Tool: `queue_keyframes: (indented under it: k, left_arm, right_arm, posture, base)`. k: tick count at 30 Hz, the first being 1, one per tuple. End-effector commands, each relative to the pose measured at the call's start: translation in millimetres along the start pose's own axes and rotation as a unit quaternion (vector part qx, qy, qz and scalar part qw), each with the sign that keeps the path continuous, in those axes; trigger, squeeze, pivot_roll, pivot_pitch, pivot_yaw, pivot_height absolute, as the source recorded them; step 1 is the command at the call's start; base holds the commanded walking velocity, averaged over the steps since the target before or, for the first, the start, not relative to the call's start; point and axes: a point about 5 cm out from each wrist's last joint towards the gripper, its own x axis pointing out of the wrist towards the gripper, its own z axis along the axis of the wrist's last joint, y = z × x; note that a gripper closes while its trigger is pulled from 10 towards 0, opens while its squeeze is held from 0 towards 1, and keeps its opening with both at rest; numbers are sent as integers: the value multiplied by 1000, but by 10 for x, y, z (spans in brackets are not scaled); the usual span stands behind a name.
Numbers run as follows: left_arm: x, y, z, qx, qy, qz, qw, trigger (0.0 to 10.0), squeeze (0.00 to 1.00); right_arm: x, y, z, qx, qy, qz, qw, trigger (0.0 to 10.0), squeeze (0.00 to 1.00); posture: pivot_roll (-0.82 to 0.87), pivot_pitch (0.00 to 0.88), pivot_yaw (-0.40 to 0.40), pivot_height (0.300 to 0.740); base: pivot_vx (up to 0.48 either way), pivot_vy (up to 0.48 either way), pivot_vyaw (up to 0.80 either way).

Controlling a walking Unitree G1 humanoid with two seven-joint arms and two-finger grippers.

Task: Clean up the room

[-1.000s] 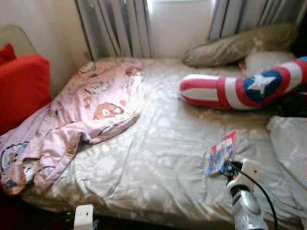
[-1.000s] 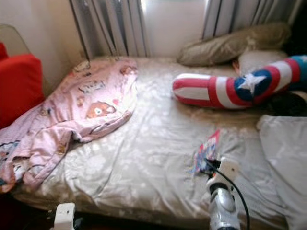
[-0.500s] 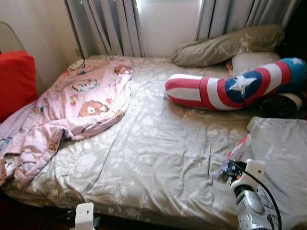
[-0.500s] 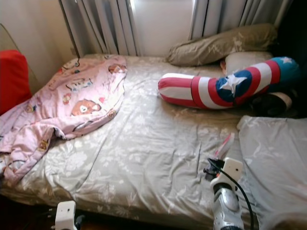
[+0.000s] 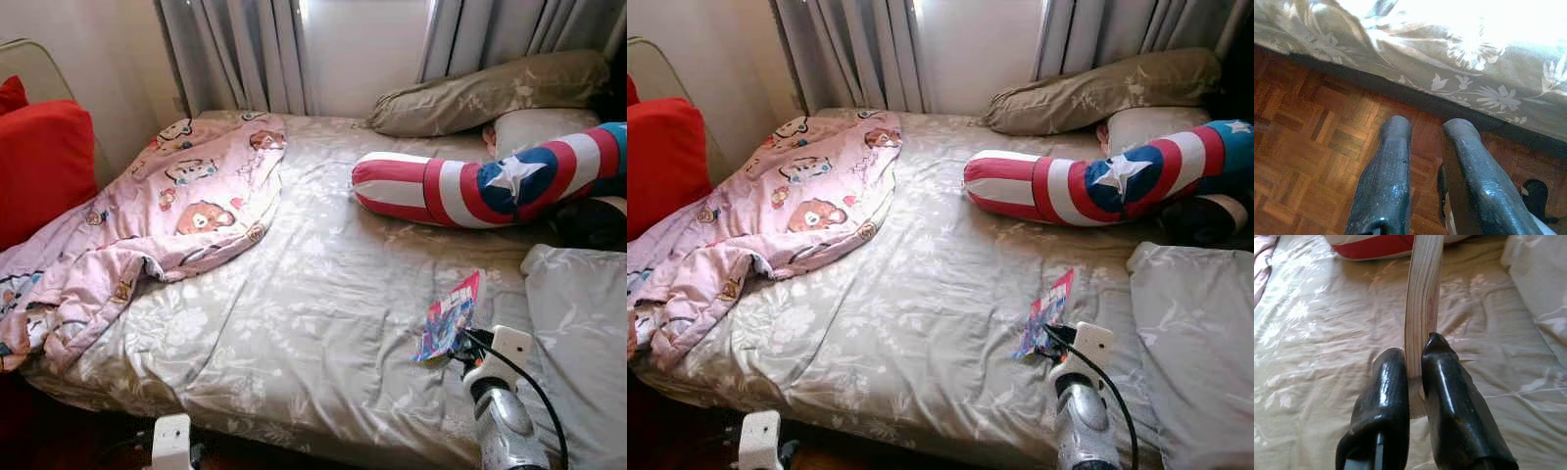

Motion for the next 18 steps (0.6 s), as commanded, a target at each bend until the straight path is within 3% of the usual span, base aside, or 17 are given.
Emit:
queue_keyframes:
  k: [1,8,18]
  left_arm:
    - [3,35,9,-5,0,8,1000,10000,0]
    - [3,25,9,-5,-1,9,1000,10000,0]
    - [0,22,4,-7,-3,10,1000,10000,0]
  right_arm:
    - [35,22,103,-4,-19,7,1000,10000,0]
    - [28,46,86,-5,-17,9,1000,10000,0]
    - [36,79,97,-5,-22,12,1000,10000,0]
  posture:
    - [16,0,14,740]
    - [20,0,8,740]
    - [28,0,2,740]
  base:
    - [296,0,-744]
    - [306,0,-711]
    - [303,0,0]
